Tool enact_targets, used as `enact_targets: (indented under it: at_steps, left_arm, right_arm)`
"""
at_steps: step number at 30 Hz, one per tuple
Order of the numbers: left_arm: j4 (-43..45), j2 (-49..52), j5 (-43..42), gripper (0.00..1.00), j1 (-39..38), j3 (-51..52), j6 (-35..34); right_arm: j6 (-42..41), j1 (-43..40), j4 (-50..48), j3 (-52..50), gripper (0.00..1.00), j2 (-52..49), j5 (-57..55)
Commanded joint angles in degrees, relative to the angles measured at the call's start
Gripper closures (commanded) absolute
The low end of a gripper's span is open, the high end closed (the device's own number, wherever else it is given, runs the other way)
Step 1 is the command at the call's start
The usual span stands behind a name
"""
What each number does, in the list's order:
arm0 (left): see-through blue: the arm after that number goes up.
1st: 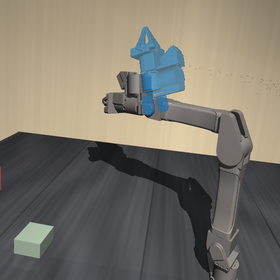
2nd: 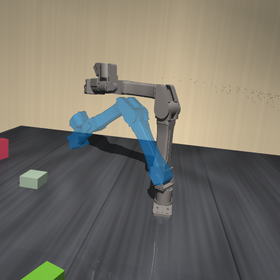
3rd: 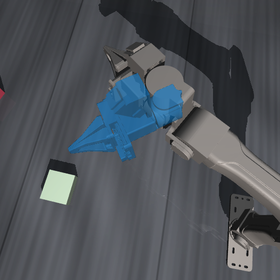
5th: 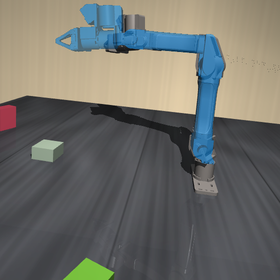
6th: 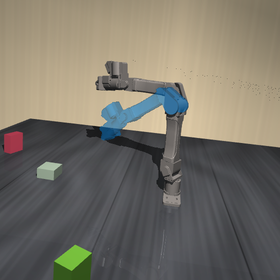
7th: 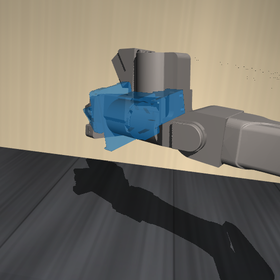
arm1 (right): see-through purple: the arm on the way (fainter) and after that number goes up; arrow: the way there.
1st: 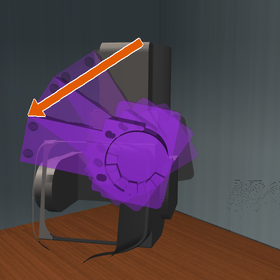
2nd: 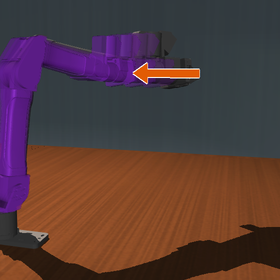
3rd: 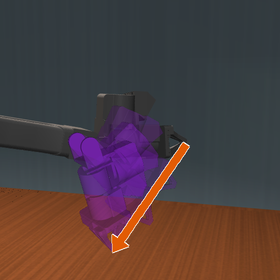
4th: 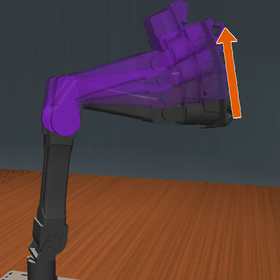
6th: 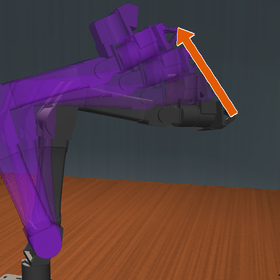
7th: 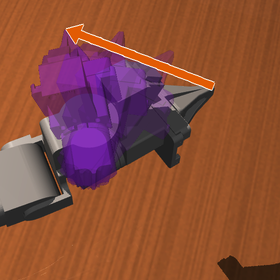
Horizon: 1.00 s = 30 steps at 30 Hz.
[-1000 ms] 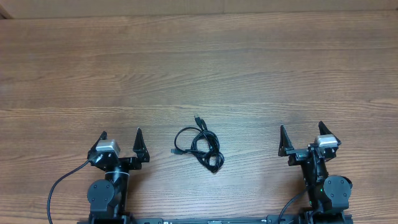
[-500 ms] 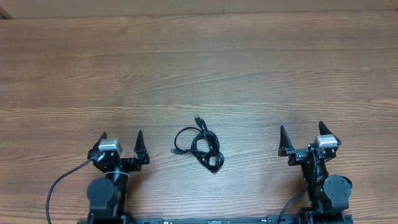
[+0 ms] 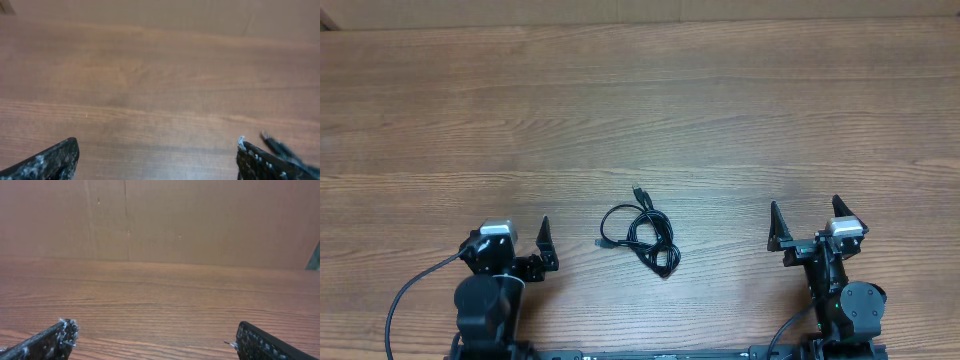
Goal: Untangle cables
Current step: 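Move the left gripper forward over the black cable bundle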
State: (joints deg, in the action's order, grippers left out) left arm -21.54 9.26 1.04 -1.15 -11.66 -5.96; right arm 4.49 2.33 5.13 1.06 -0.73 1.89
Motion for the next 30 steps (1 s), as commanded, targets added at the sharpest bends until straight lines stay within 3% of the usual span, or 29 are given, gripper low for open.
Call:
enact_targets:
  at_steps: [1,11,18,30]
  left_arm:
    - [-2.6,6.05,-1.57,0.0,-0.28,-6.45,0.85]
    - [-13.09,26.6,-2.58,0.0,-0.28,-21.35,6.97]
    - [-18.73,38.77,-2.78,0.0,-0.33,-30.14,7.28]
    - [-26.84,55.41,-12.33,0.01,-0.46,-43.67,9.35]
  right_arm:
    - [-0.2,-0.15,-0.28,-0.57,0.0,0.57,-0.76]
    - [-0.2,-0.15,-0.28,-0.59,0.0,0.57,-0.76]
    - [-0.2,-0.15,-0.28,-0.57,0.0,0.57,-0.76]
    - [-0.2,-0.15,-0.28,-0.57,0.0,0.57,-0.76]
